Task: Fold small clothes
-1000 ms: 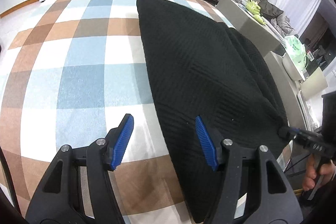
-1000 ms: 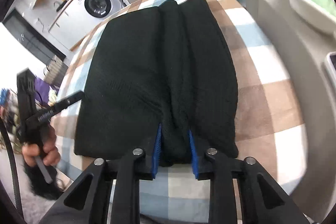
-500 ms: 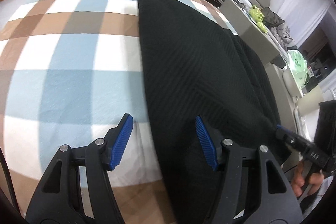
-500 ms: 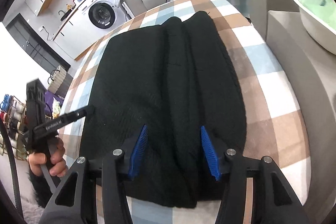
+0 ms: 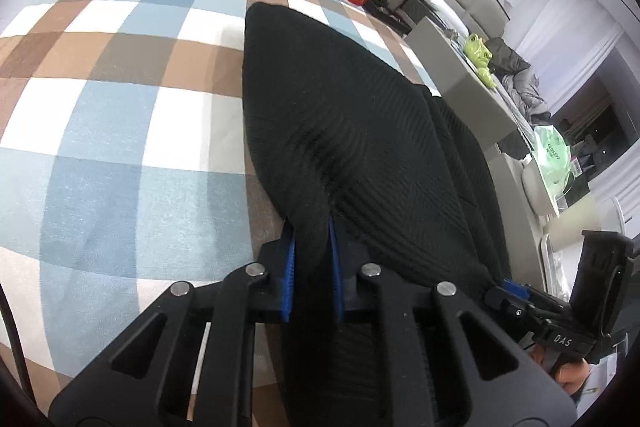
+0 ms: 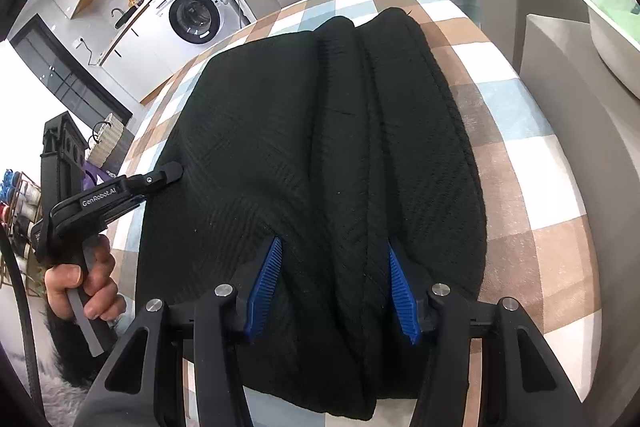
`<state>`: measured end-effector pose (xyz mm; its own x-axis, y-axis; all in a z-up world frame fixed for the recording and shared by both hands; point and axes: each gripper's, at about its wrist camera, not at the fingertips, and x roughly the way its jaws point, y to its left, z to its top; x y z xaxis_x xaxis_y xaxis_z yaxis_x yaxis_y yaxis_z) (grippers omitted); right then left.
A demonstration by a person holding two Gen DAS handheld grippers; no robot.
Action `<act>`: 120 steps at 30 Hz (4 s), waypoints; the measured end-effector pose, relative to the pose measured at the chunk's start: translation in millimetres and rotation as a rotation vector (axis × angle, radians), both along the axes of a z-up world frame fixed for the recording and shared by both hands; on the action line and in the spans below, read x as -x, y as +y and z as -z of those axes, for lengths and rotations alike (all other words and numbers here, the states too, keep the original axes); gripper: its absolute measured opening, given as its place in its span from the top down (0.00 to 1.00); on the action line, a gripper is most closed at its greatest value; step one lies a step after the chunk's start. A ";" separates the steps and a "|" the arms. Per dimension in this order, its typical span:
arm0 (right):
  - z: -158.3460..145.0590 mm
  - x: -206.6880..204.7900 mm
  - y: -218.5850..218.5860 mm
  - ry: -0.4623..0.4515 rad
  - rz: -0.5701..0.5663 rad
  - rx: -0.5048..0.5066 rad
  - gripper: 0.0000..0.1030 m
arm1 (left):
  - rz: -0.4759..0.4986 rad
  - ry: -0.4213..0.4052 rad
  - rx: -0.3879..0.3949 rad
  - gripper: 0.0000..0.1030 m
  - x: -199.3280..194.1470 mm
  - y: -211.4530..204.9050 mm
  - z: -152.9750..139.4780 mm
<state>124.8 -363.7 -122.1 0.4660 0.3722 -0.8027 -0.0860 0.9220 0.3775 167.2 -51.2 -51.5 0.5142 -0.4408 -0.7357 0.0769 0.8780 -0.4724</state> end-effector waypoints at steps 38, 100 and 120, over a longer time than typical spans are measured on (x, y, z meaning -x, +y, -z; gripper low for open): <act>13.7 -123.6 132.8 0.062 -0.272 -0.126 0.54 | -0.214 0.017 -0.083 0.73 47.1 144.1 -9.1; 21.1 -97.7 75.6 -0.011 -0.072 -0.066 0.83 | -0.099 0.001 -0.226 0.70 -25.0 82.3 -1.5; -13.6 -35.0 45.6 -0.080 -0.074 -0.207 0.64 | -0.105 0.000 -0.196 0.70 47.6 95.4 -2.7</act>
